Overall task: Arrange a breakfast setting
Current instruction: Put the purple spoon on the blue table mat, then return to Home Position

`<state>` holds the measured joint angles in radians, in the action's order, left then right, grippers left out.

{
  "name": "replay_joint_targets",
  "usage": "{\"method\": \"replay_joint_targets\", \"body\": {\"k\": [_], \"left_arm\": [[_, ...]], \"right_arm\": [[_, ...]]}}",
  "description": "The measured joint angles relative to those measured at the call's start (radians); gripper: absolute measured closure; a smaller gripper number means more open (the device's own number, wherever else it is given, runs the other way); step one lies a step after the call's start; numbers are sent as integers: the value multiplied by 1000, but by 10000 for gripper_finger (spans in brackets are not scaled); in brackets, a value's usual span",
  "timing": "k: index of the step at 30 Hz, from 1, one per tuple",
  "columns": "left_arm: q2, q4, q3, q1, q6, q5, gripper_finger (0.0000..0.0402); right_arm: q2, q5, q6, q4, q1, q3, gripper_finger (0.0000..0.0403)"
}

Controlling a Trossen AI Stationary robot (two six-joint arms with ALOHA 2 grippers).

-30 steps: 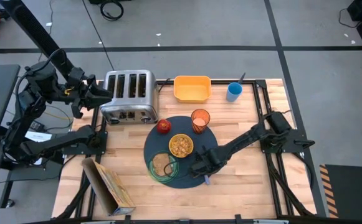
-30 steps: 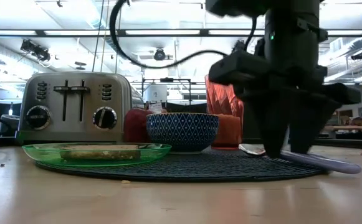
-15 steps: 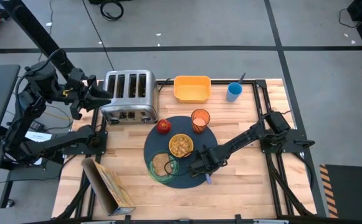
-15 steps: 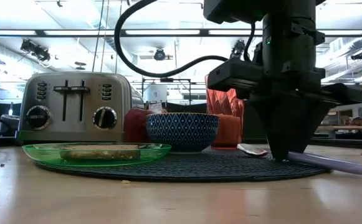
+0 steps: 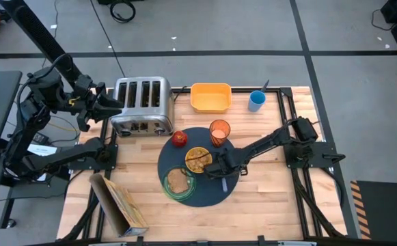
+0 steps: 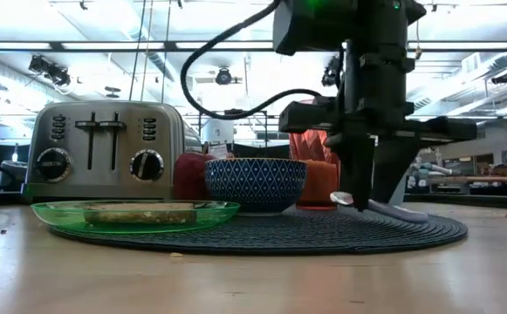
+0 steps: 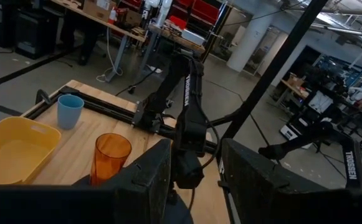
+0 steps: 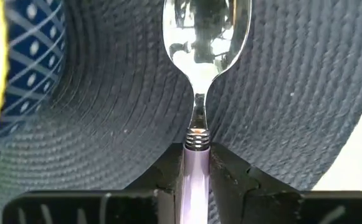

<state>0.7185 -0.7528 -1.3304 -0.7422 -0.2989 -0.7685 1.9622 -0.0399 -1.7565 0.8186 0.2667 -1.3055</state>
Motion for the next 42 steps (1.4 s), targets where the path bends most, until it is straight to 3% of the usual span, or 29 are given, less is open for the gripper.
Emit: {"method": "replay_joint_targets", "body": {"k": [7, 18, 27, 30, 33, 37, 42], "left_arm": [[-2, 0, 0, 0, 9, -5, 251], [-1, 0, 0, 0, 29, -8, 251], [-1, 0, 0, 0, 60, 2, 251], [-1, 1, 0, 0, 65, 33, 251], [-1, 5, 0, 0, 81, 58, 251], [1, 43, 0, 0, 87, 73, 257], [-2, 167, 57, 1, 65, 73, 285]], "right_arm": [[0, -25, 1, -3, -30, 27, 334], [-6, -18, 6, -8, -39, 37, 295], [-161, -37, 109, 66, -48, 36, 264], [-252, -94, 285, 51, -48, 36, 261], [-346, -109, 606, -44, -47, 36, 265], [-441, -24, 1012, -210, -43, 36, 285], [-497, 31, 1353, -410, -78, 36, 333]]}}
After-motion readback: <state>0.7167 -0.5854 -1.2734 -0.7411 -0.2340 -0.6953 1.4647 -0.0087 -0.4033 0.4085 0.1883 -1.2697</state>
